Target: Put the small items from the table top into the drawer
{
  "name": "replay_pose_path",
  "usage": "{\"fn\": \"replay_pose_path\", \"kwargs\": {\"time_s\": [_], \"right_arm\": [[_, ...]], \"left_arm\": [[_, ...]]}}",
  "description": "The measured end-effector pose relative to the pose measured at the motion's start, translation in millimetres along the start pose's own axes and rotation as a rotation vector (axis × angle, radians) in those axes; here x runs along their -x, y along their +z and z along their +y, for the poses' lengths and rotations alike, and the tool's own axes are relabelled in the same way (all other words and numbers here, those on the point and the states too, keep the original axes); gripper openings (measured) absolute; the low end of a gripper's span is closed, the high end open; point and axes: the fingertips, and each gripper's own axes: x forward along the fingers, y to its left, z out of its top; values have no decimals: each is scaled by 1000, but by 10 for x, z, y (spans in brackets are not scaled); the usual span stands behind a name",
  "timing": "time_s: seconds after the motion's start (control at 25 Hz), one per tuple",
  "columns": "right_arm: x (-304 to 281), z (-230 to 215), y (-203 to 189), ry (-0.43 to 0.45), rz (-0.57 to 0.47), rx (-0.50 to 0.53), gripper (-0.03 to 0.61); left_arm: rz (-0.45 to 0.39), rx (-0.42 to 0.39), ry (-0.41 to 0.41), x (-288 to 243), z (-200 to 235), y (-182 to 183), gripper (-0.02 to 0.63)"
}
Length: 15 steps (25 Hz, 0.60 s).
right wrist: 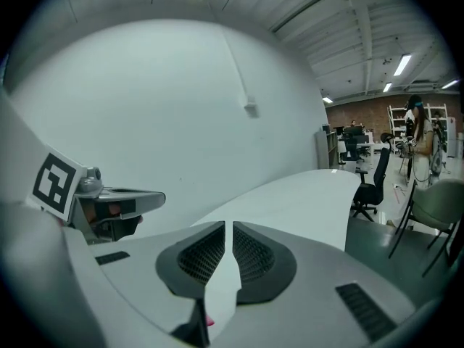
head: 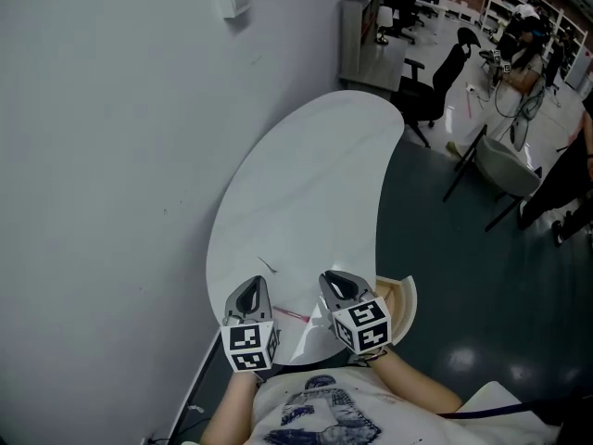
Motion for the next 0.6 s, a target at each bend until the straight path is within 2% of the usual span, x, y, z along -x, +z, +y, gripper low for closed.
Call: {"fn": "replay_pose_path", "kwargs": {"time_s": [0.4, 0.6], "right_arm": [[-798, 457, -227, 20, 134, 62, 49], [-1155, 515, -306, -10, 173, 60, 57]], "left_arm": [[27, 45, -32, -193, 770, -277, 25], [63, 59, -64, -377, 1021, -471, 25]]}}
